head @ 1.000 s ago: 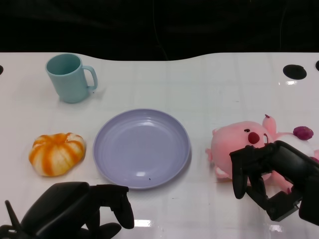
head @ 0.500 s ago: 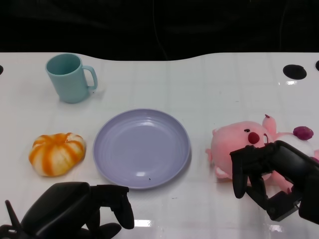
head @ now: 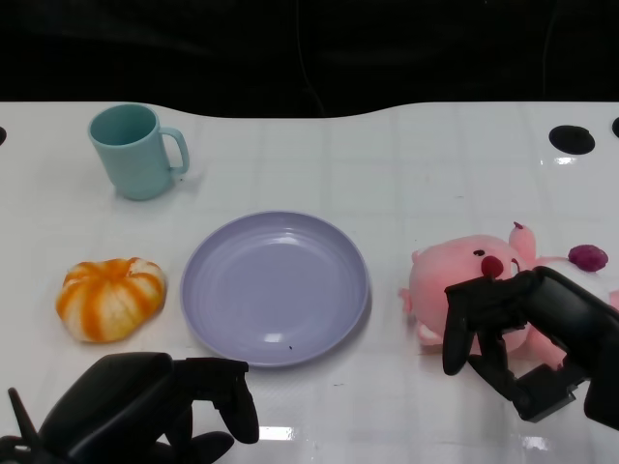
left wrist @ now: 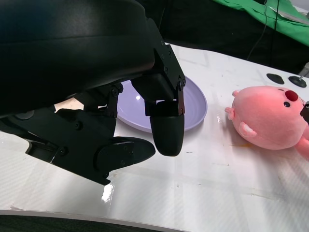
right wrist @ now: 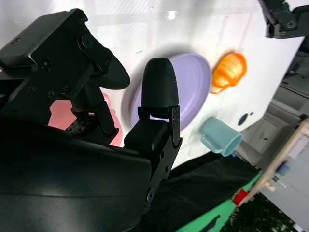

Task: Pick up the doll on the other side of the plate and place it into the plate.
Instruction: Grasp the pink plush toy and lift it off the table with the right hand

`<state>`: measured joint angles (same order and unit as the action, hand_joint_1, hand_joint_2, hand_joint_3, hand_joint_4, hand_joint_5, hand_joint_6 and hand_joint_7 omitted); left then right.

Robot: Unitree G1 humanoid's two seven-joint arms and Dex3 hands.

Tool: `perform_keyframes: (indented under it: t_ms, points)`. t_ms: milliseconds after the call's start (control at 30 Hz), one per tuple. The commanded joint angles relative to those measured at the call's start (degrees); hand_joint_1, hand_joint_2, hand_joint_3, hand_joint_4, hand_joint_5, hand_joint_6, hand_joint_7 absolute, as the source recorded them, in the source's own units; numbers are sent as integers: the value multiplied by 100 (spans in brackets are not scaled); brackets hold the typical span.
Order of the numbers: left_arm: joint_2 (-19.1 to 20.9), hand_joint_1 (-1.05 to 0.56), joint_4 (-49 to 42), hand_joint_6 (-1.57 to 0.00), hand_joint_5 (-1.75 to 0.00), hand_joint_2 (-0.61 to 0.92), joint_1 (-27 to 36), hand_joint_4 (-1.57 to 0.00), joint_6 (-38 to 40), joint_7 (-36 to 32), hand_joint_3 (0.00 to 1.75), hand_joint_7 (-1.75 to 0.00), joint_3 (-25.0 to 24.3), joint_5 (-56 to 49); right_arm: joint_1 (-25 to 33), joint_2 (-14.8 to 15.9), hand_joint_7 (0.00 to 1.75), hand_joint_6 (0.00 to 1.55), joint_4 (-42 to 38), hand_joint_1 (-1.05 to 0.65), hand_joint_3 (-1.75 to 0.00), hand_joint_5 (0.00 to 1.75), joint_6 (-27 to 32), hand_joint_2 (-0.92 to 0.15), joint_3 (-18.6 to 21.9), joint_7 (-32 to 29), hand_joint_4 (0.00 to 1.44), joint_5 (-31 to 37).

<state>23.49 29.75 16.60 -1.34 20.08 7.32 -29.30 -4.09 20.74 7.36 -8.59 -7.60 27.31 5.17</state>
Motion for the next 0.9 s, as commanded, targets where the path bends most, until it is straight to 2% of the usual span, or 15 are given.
perform_keyframes:
  t_ms: [33, 133, 167, 200, 267, 367, 400, 467, 633, 733, 900]
  points:
    - [65, -20, -13, -75, -143, 74, -24, -71, -15, -19, 66, -110, -24, 8, -120, 21, 83, 79, -8, -6, -107, 120, -62, -41, 128, -94, 74, -67]
    - [66, -20, 9, -75, -144, 74, -19, -71, 22, 10, 66, -110, -21, 8, -166, 58, 64, 78, 4, -8, -91, 105, -182, -46, 160, -113, 70, -69]
    - [63, -20, 9, -75, -144, 74, -18, -71, 23, 9, 66, -111, -21, 11, -181, 70, 53, 72, 2, -8, -83, 93, -233, -50, 167, -114, 61, -68]
    - [60, -20, 10, -75, -144, 74, -18, -71, 18, 5, 66, -111, -20, 12, -220, 124, 47, 71, -14, -9, -77, 87, -340, -53, 170, -125, 60, 7]
    - [59, -20, 12, -75, -144, 73, -18, -71, 17, 2, 67, -111, -18, 7, -286, 231, 28, 57, -63, -16, -57, 70, -532, -64, 170, -145, 42, 169]
    - [57, -21, 35, -75, -145, 73, -17, -71, 48, 26, 67, -111, -15, 13, -390, 367, 12, 47, -206, -25, -30, 64, -838, -78, 184, -205, 26, 390]
    - [60, -21, 40, -75, -145, 73, -17, -70, 52, 30, 67, -111, -14, 9, -418, 405, 7, 42, -239, -31, -19, 65, -887, -82, 196, -220, 15, 445]
    - [59, -21, 49, -74, -145, 73, -16, -70, 52, 25, 67, -111, -10, 0, -477, 504, 3, 34, -272, -41, -9, 64, -912, -87, 213, -234, 4, 594]
    - [56, -21, 62, -74, -145, 73, -2, -71, 43, 12, 67, -111, -1, -3, -536, 730, 1, 21, -77, -59, -3, 37, -757, -91, 287, -292, 0, 996]
    - [55, -22, 113, -74, -145, 73, 22, -71, 61, 27, 67, -112, -5, -1, -573, 864, 1, 13, 225, -68, -1, 21, -343, -92, 326, -249, 0, 1351]
    - [42, -22, 137, -74, -146, 74, -2, -70, 126, 45, 66, -112, 13, -15, -811, 1068, 1, 12, 370, -75, -1, 17, 219, -92, 248, -49, 0, 1718]
